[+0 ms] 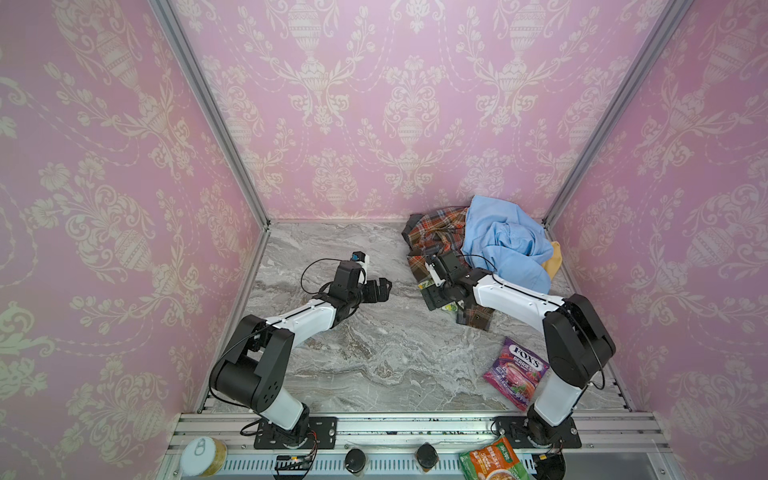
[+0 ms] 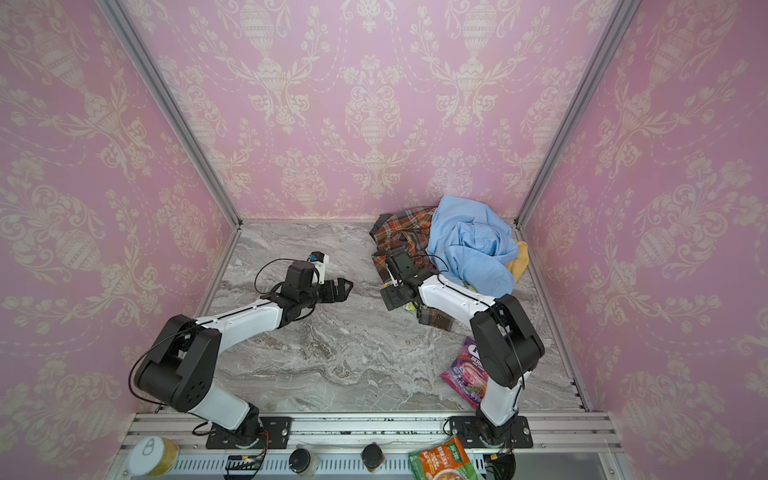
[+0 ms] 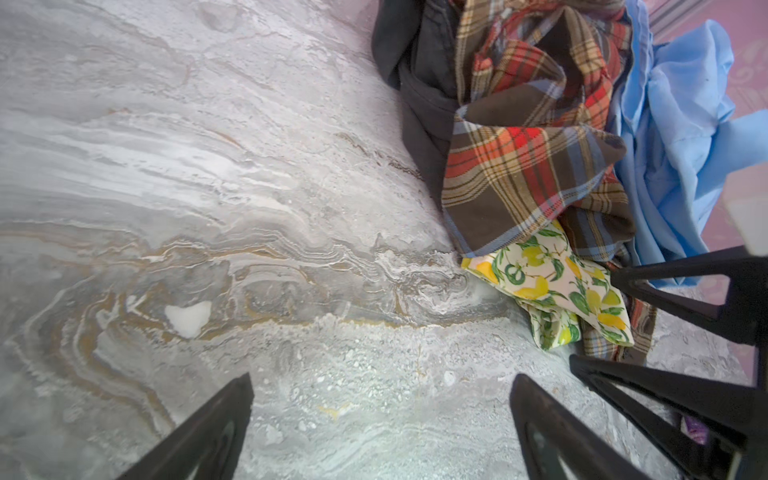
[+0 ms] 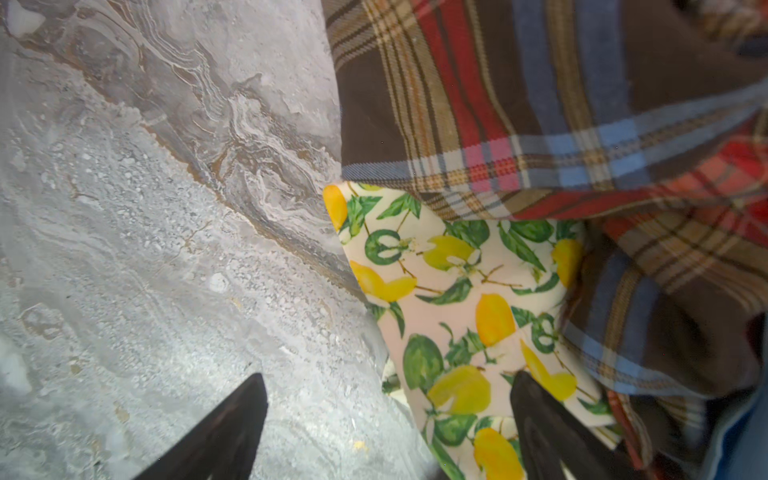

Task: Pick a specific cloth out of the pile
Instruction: 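Reach the right gripper down onto the lemon-print cloth while the left gripper approaches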

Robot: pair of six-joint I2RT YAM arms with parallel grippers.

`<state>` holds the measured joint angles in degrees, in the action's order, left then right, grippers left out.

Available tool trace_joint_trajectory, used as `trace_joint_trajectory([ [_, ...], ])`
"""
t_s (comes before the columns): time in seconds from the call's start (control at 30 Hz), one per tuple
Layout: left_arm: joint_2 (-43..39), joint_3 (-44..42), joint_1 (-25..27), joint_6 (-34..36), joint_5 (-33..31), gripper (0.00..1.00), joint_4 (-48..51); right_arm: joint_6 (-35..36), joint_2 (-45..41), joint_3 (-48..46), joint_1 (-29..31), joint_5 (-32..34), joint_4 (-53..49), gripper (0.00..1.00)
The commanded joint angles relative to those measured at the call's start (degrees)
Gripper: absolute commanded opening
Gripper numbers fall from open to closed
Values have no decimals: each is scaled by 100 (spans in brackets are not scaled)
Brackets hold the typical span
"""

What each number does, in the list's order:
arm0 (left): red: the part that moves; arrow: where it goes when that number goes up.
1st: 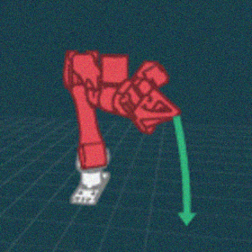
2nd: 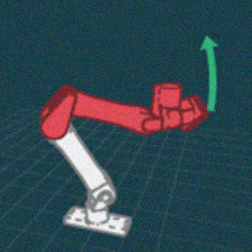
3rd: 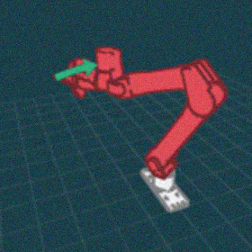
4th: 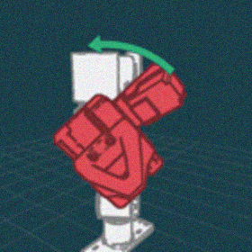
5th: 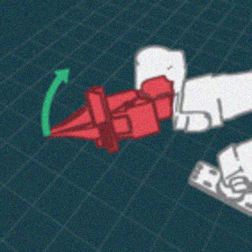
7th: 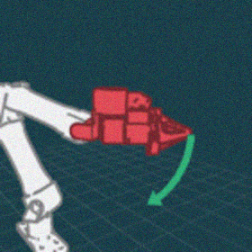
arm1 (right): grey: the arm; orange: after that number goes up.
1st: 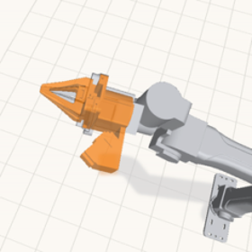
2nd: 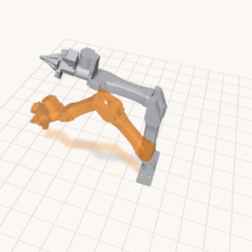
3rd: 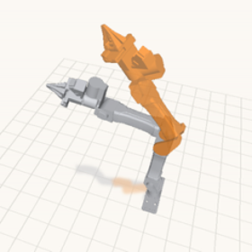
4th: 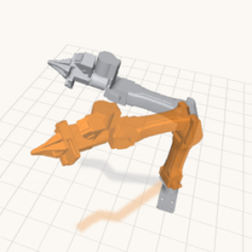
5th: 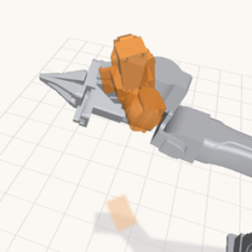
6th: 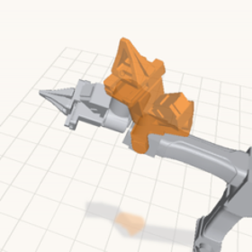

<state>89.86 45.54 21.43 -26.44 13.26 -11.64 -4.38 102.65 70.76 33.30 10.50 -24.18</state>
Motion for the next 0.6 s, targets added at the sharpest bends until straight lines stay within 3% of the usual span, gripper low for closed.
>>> trace_joint_trajectory([
  [0.0,-210,-113,-51,-327,240,98,-220,386,273,240,161,732,-150,91],
  [0.4,-431,-156,-156,-340,256,98,-241,765,968,544,247,1729,-45,76],
  [0.5,-439,-170,-156,-386,286,98,-314,789,1084,561,247,1773,39,70],
  [0.57,-450,-194,-154,-406,274,98,-331,779,1158,612,242,1819,62,60],
])
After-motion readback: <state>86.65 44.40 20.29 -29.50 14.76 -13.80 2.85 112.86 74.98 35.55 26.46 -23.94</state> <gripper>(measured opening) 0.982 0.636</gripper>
